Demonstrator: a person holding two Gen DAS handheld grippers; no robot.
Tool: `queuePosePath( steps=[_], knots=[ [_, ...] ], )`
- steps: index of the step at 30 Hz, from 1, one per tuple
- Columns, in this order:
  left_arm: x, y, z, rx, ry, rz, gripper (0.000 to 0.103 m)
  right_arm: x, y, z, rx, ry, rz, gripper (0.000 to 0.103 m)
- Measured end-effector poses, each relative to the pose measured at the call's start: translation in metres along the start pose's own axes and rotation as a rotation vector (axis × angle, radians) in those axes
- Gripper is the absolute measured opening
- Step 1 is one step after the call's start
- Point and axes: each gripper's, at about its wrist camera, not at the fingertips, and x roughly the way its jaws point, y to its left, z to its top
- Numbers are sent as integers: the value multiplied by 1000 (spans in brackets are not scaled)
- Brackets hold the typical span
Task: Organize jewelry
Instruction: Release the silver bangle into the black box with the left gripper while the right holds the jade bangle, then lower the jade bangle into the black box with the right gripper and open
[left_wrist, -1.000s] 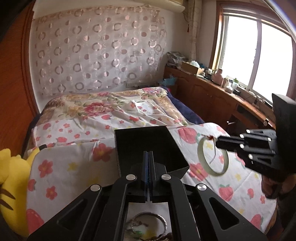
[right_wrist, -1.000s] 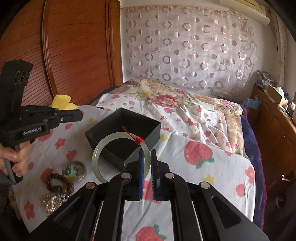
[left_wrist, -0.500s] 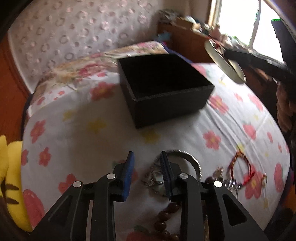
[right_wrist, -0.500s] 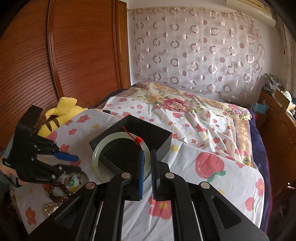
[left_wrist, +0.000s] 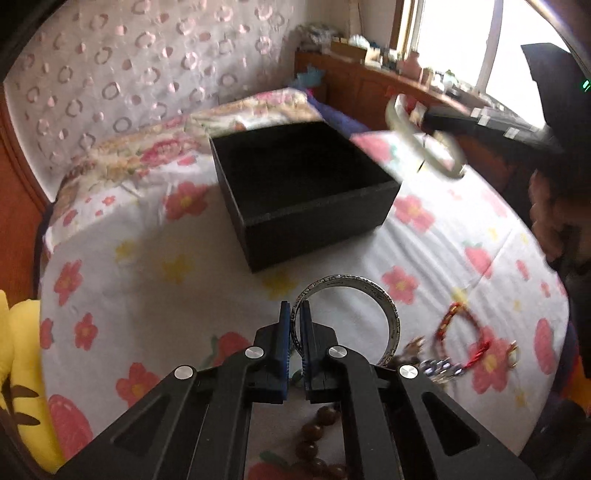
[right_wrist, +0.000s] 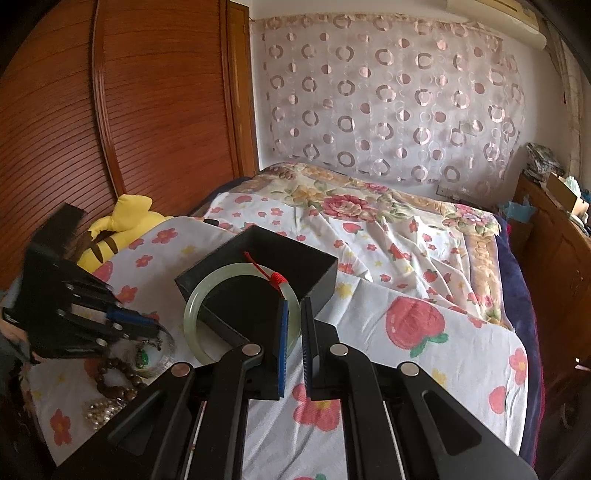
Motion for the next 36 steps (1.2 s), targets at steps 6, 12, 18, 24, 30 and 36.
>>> queuePosePath(
  steps=[6,12,18,24,30,36],
  knots=[
    [-26,1,26,-45,-127,45,4,5,-5,4,17,0,-17,8],
    [-12,8,70,-75,-179,77,5,10,-9,8,31,-6,-37,8],
    [12,7,91,-65,-177,97,7,23,-2,12,14,11,-32,8],
    [15,15,90,-91,-187,96,11,40,5,17,-7,27,-21,8],
    [-2,20,81,-108,-214,96,11,59,12,22,-31,54,-14,8],
    [-20,30,66,-141,-237,97,27,73,19,23,-33,73,6,9]
  ],
)
